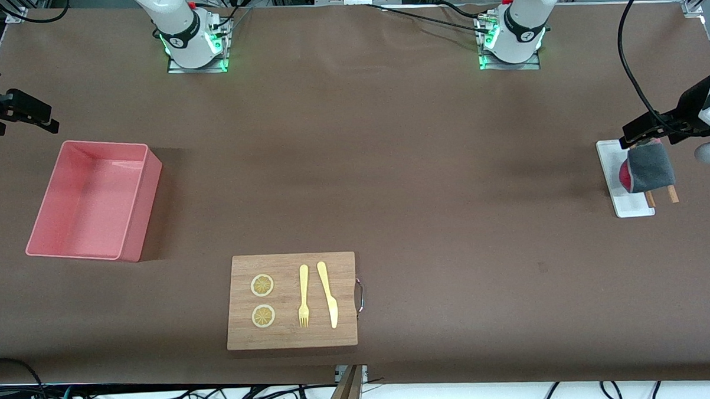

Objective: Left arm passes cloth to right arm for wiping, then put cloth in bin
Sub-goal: 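Lower the left gripper onto the grey cloth on the peg holder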

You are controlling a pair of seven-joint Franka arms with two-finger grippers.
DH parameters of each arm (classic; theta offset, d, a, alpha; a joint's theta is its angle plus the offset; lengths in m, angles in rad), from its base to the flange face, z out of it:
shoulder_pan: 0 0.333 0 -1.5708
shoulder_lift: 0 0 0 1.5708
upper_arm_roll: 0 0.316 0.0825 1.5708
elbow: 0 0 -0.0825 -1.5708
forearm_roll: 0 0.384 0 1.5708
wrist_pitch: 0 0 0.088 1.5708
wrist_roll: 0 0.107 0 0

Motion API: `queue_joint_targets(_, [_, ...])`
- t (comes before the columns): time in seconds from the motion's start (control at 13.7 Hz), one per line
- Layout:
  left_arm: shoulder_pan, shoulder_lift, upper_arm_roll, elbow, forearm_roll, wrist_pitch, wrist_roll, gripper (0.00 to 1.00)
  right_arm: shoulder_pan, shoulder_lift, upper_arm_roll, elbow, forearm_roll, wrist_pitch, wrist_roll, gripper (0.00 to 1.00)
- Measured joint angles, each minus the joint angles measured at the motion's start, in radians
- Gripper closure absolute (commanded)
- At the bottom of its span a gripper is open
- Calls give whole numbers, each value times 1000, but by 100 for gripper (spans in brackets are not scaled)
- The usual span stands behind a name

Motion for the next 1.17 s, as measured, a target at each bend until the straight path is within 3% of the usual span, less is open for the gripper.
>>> queue_joint_targets(1.17, [0,0,-1,0,0,27,2,0,0,0,0,0,0,0,0,0])
